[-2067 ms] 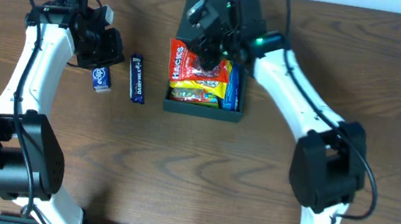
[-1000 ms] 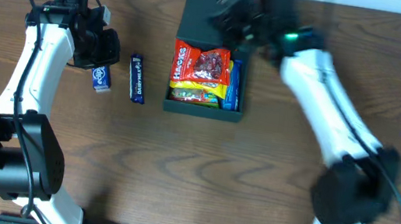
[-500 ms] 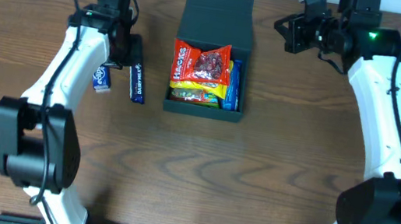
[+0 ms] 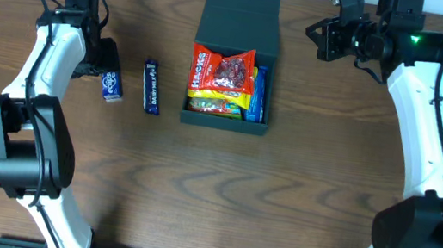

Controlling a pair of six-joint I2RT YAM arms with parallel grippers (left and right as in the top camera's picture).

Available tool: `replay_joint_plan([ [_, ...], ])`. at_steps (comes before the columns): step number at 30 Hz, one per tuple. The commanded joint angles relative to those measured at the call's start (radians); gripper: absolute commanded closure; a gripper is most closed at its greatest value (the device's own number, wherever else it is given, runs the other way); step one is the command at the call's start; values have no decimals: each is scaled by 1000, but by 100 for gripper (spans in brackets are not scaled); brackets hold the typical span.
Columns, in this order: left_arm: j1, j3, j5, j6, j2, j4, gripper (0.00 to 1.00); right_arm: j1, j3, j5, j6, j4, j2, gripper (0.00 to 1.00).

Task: Pack container
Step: 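Grasp the blue Eclipse mints tin with the left gripper, then carry the Eclipse tin into the box and release it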

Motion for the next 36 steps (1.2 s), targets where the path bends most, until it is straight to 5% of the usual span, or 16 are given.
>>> replay_joint_plan([
  [1, 0, -5, 22, 37, 61, 1, 36, -1, 0, -7, 3, -1, 5, 98],
  [8, -1, -5, 24, 71, 122, 33, 39, -1, 0, -7, 3, 0, 5, 99],
  [17, 1, -5, 26, 72, 158, 57, 61, -1, 0, -7, 3, 1, 5, 98],
  [22, 1, -5, 25, 71, 158, 55, 65, -1, 0, 13, 3, 1, 5, 98],
  [31, 0, -2, 27, 69, 150, 16, 94, -3, 0, 40, 3, 0, 5, 98],
  [36, -16, 65, 37, 71, 93, -74, 94, -3, 0, 88, 3, 3, 5, 98],
])
